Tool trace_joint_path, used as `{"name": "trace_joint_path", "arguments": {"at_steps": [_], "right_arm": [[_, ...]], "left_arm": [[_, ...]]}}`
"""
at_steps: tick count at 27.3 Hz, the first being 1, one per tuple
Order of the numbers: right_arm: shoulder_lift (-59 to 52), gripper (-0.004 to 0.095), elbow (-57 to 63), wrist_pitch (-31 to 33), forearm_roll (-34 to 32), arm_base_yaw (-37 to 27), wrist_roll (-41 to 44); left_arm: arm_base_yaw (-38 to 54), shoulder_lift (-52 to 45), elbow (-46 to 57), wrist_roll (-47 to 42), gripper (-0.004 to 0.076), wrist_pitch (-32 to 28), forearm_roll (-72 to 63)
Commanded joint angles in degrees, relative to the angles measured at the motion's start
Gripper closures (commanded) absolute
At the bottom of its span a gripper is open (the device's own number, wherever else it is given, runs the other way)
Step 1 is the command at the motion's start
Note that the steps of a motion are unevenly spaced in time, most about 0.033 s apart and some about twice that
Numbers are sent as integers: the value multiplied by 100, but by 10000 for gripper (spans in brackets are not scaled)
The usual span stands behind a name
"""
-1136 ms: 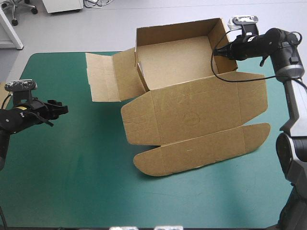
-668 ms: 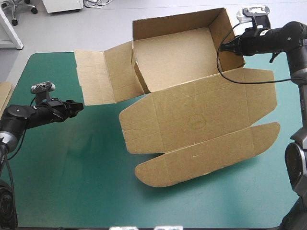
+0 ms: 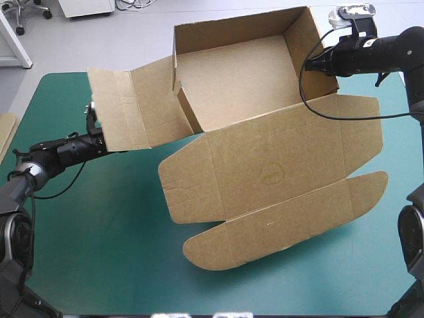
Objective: Fold the box
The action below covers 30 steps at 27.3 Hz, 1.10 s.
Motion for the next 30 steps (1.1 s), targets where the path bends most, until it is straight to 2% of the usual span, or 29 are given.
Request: {"name": "trace_joint_path", "arguments": {"at_steps": [1, 7, 30], "right_arm": [[-333, 923, -175, -321, 318, -24, 16], [-333, 923, -137, -343, 290, -24, -36], [-333, 923, -137, -652, -115, -34, 57]], "left_arm": [[-444, -221, -582, 26, 430, 430, -505], [-525, -221, -993, -212, 430, 903, -889], [-1125, -330, -2780, -1621, 385, 915, -789]]}}
